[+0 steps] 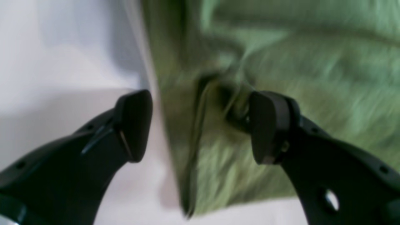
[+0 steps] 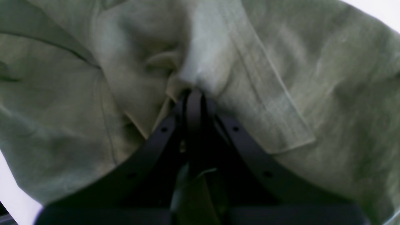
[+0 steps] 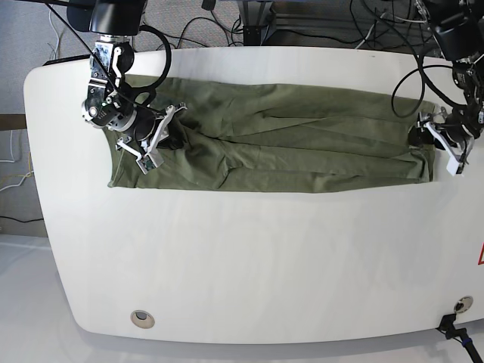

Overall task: Fold the T-shirt properly
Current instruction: 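Grasp the folded strip's end with the left gripper, then fold the strip end with the left gripper toward the right gripper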

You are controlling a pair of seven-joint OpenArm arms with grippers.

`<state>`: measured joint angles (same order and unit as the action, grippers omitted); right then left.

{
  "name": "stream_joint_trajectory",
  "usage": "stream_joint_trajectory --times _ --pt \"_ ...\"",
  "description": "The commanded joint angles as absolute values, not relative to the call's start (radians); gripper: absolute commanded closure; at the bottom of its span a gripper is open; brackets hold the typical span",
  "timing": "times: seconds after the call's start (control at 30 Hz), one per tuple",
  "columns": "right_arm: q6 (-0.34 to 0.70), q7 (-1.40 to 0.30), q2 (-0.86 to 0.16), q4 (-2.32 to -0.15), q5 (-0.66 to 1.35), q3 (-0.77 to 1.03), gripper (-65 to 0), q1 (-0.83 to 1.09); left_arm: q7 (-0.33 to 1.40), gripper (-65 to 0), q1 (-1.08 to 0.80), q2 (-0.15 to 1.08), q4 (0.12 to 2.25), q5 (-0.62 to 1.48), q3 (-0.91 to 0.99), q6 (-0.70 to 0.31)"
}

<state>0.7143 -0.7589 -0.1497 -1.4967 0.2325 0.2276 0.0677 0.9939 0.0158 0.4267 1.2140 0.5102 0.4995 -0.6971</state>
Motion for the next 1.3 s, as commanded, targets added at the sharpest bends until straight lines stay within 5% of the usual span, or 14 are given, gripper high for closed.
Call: stream_joint_trajectory --times 0.0,0.13,0.37,0.63,0.93,1.27 --pt "0.698 -0.828 -0.159 -1.491 0.162 0.226 0.0 0.076 0.99 -45.4 0.022 0.44 1.19 0.521 0.493 -0.698" --pt "0.698 -0.828 -0.159 -1.491 0.162 0.226 0.0 0.076 0.957 -41.2 0.022 0.438 1.193 0.524 0.447 -0.698" --pt "0.698 -0.828 -0.159 -1.491 0.162 0.228 0.0 0.076 0.908 -0.4 0.019 0.412 1.191 0.519 0.447 -0.698" --pt "0.698 -0.828 -0.157 -1.491 0.162 0.228 0.0 0.076 0.912 0.0 -0.054 0.404 1.428 0.527 0.449 -0.698" --pt "0.698 -0.828 -0.156 -1.491 0.162 0.228 0.0 0.076 1.092 0.0 -0.119 0.254 1.836 0.526 0.447 -0.698" --pt "0.698 -0.828 -0.136 -1.491 0.163 0.228 0.0 0.076 1.116 0.0 -0.079 0.139 1.876 0.526 0.246 -0.698"
